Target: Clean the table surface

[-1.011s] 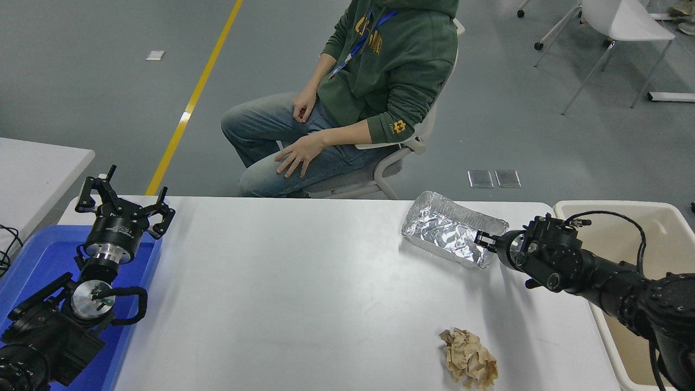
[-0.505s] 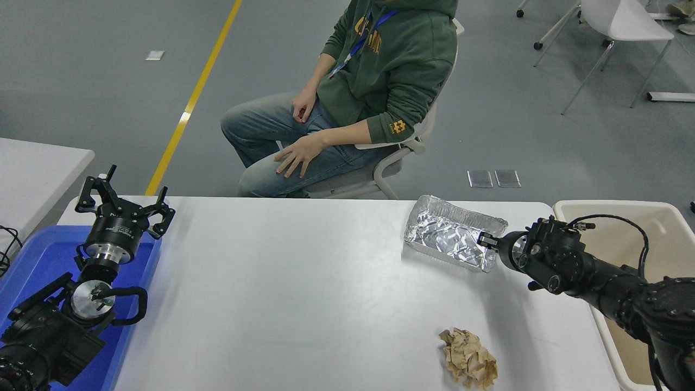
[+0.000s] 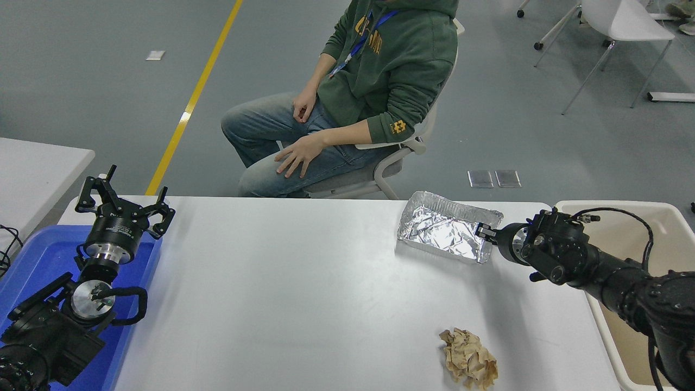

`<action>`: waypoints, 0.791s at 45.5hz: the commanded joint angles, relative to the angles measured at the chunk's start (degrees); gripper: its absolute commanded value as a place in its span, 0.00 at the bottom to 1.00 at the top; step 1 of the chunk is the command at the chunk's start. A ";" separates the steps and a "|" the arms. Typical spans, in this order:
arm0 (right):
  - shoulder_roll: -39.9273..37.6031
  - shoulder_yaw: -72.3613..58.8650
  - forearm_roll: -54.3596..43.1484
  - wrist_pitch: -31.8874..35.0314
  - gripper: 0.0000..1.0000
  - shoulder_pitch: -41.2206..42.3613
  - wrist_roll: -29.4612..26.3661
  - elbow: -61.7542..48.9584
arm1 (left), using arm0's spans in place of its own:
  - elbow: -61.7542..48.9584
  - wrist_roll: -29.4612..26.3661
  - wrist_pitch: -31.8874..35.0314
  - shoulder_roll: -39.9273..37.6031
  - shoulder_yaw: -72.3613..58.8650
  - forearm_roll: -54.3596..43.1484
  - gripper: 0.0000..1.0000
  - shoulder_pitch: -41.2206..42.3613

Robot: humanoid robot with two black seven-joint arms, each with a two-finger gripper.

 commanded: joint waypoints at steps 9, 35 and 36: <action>-13.96 3.88 2.98 1.73 0.00 3.17 5.06 19.80 | 0.02 0.00 0.00 0.00 0.02 -0.01 1.00 0.00; -35.85 12.14 2.01 1.82 0.00 4.58 7.17 45.21 | 0.02 0.00 0.00 0.00 0.02 -0.01 1.00 0.00; -36.55 12.32 2.01 1.73 0.00 4.58 7.17 46.09 | 0.02 0.00 0.00 0.00 0.02 -0.01 1.00 0.00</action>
